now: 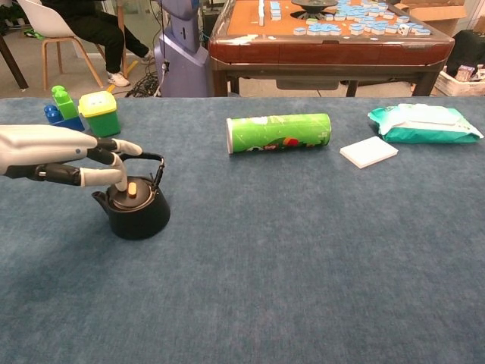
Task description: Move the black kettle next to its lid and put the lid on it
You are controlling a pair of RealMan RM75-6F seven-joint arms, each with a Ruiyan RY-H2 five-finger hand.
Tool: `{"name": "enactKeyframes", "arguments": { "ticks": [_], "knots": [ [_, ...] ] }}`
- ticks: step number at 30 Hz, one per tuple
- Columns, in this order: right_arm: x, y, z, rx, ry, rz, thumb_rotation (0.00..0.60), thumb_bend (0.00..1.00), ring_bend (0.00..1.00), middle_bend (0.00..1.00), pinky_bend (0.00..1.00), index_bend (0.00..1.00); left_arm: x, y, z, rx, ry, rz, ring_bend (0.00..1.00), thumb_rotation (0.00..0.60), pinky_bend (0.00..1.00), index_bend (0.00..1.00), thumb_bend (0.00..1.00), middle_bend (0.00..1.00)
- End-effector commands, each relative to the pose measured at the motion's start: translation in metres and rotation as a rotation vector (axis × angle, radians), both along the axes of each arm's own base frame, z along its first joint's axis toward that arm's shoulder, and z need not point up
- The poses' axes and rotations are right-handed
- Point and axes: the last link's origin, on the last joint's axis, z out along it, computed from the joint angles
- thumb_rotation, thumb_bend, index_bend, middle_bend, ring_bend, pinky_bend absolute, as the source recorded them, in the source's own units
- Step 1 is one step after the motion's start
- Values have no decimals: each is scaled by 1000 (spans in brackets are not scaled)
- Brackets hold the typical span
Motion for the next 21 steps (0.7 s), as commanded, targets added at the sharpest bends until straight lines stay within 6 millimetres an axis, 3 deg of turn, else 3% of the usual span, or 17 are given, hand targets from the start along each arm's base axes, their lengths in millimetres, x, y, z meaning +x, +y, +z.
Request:
{"name": "enactKeyframes", "arguments": {
  "ticks": [1, 21],
  "knots": [
    [0, 0, 0, -2, 1, 0, 600, 289, 0, 206, 29, 203, -2, -1, 0, 5, 0, 1, 0, 0, 0, 313, 259, 0],
    [1, 1, 1, -5, -1, -1, 600, 289, 0, 206, 29, 203, -12, -5, -7, 22, 21, -33, 0, 0, 0, 255, 258, 0]
  ]
}}
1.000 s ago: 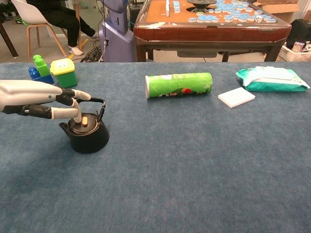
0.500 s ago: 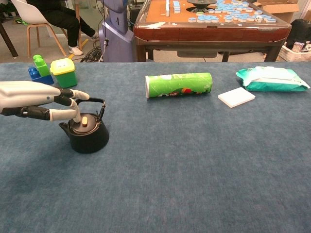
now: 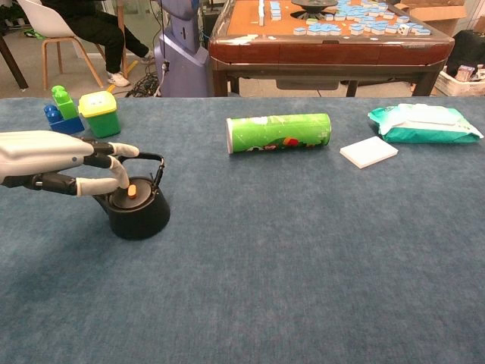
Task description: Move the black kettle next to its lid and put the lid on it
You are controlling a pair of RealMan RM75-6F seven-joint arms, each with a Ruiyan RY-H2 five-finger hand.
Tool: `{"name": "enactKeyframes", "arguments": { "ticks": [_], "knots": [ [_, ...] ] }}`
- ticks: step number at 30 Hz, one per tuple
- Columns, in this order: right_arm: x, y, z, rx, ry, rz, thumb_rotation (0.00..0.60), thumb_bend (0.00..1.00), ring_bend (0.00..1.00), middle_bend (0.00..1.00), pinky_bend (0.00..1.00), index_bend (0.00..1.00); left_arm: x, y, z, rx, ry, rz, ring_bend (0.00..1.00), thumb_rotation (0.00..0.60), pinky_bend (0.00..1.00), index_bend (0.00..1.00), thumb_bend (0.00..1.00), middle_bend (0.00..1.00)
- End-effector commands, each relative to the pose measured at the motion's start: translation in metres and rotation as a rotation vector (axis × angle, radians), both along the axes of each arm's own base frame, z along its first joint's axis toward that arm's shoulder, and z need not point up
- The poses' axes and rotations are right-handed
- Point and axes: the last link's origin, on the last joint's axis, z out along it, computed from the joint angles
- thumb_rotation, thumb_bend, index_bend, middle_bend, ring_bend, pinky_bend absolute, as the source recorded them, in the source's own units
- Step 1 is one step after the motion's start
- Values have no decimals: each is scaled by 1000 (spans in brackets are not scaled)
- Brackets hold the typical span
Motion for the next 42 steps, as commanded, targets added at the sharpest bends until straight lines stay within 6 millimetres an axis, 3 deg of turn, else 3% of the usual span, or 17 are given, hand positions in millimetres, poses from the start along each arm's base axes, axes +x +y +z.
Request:
{"name": "enactKeyframes", "arguments": {
  "ticks": [1, 14, 22, 32, 37, 42],
  "knots": [
    [0, 0, 0, 0, -2, 0, 600, 289, 0, 206, 29, 203, 0, -1, -1, -1, -1, -1, 0, 0, 0, 255, 258, 0],
    [0, 0, 2, -5, 0, 0, 600, 289, 0, 206, 29, 203, 12, 0, 10, 26, -48, -28, 0, 0, 0, 252, 257, 0],
    [-5, -2, 5, -3, 9, -18, 600, 289, 0, 206, 29, 203, 7, 0, 33, 93, -93, 8, 0, 10, 0, 139, 257, 0],
    [-15, -4, 5, 47, 40, -34, 600, 289, 0, 206, 41, 203, -38, -14, 80, 260, -156, 170, 0, 170, 0, 96, 258, 0],
    [-23, -3, 4, 105, 73, -41, 600, 289, 0, 206, 72, 203, -68, -35, 108, 382, -180, 264, 0, 258, 0, 93, 258, 0],
    [-30, -1, 1, 163, 89, -23, 600, 289, 0, 206, 72, 203, -90, -62, 122, 465, -177, 325, 0, 295, 0, 94, 257, 0]
  ]
}}
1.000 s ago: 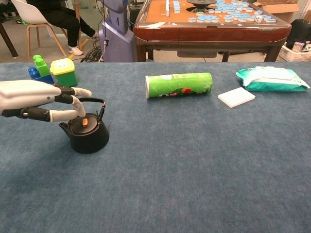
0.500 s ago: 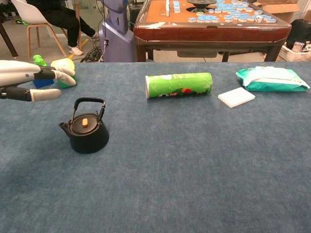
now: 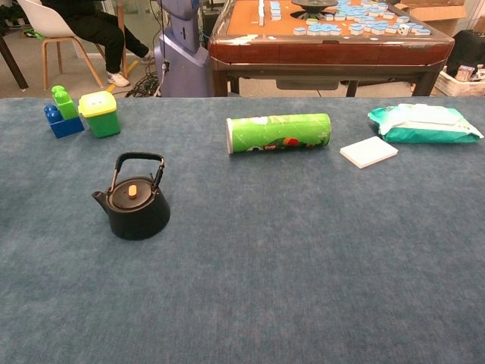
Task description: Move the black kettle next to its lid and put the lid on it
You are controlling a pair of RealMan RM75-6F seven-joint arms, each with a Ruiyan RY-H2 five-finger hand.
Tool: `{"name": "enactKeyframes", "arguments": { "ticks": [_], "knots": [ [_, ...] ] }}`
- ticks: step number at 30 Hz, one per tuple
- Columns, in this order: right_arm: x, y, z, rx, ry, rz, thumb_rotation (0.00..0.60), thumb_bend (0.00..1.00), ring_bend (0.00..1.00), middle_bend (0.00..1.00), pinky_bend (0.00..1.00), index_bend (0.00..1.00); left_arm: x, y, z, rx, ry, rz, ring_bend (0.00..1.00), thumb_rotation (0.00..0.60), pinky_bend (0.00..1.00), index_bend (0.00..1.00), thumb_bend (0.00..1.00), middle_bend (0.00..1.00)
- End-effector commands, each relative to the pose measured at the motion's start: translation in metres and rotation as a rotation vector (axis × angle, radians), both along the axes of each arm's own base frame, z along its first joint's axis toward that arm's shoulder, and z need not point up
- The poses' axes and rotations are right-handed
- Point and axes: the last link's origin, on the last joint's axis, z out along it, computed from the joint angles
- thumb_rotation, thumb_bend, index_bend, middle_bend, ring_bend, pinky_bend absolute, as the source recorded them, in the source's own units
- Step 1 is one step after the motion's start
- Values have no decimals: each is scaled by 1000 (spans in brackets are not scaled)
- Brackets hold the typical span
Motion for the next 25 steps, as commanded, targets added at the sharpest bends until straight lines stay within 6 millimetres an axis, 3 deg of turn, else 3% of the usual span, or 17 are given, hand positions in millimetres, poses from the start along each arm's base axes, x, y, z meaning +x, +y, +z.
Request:
{"name": "enactKeyframes", "arguments": {
  "ticks": [1, 12, 25],
  "knots": [
    [-4, 1, -2, 30, 8, 25, 600, 290, 0, 206, 72, 203, -16, -21, 11, 53, 8, 49, 0, 298, 0, 94, 257, 0],
    [-3, 14, -7, 15, -5, 113, 600, 289, 0, 206, 72, 203, -22, -78, 9, 141, -3, 55, 0, 298, 0, 94, 257, 0],
    [-1, 22, -4, -16, -10, 125, 600, 264, 0, 206, 72, 203, -16, -91, 3, 172, -12, 25, 0, 282, 0, 95, 257, 0]
  ]
}}
